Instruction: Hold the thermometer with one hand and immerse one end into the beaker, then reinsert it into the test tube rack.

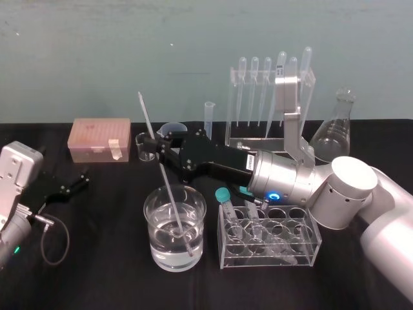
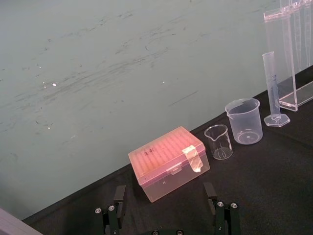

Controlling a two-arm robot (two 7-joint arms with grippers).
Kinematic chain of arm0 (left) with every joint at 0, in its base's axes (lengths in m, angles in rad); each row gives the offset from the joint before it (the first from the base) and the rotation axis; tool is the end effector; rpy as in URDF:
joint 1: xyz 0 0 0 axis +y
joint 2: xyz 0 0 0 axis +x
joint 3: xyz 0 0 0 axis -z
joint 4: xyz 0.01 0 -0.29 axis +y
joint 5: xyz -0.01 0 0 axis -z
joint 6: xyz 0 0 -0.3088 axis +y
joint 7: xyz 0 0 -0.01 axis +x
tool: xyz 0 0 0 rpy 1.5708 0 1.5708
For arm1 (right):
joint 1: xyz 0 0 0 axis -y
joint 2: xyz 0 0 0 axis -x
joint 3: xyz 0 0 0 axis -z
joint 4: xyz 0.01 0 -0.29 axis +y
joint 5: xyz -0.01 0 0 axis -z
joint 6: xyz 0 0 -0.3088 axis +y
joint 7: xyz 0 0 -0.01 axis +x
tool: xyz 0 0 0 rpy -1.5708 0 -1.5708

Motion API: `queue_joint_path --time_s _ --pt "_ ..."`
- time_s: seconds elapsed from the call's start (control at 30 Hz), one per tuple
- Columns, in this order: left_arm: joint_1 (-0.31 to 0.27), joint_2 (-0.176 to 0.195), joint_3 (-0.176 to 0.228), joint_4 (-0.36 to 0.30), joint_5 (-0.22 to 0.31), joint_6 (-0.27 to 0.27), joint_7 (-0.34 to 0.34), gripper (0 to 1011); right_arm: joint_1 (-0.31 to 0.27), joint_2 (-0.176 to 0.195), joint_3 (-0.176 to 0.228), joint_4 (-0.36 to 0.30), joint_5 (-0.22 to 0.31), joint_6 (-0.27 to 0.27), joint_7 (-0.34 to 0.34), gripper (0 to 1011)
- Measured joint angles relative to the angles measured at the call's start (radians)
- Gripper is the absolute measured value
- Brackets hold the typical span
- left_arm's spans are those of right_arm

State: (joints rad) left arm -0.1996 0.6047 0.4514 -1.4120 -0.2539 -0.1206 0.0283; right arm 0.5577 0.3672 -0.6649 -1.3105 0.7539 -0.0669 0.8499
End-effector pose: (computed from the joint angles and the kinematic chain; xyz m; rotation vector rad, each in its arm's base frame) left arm 0.3581 0.0827 -0.3022 0.3044 -0.2852 1.2480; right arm 0.4362 0.0445 -0.2295 0.1730 0.0169 -0.2414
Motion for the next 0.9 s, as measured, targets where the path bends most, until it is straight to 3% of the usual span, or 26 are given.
queue_joint_path --time_s 0.53,0.73,0.9 --pt "0.0 0.0 0.0 0.0 0.0 0.0 0.0 1008 -0.001 0.005 0.003 -0.017 0.002 -0.001 0.002 51" --pt "0.0 0.0 0.0 0.0 0.0 0.0 0.0 1008 0.021 0.02 0.034 -0.077 0.049 0.032 0.003 51" --pt "0.0 0.0 0.0 0.0 0.0 0.0 0.0 1008 0.055 0.041 0.088 -0.15 0.122 0.062 -0.009 51"
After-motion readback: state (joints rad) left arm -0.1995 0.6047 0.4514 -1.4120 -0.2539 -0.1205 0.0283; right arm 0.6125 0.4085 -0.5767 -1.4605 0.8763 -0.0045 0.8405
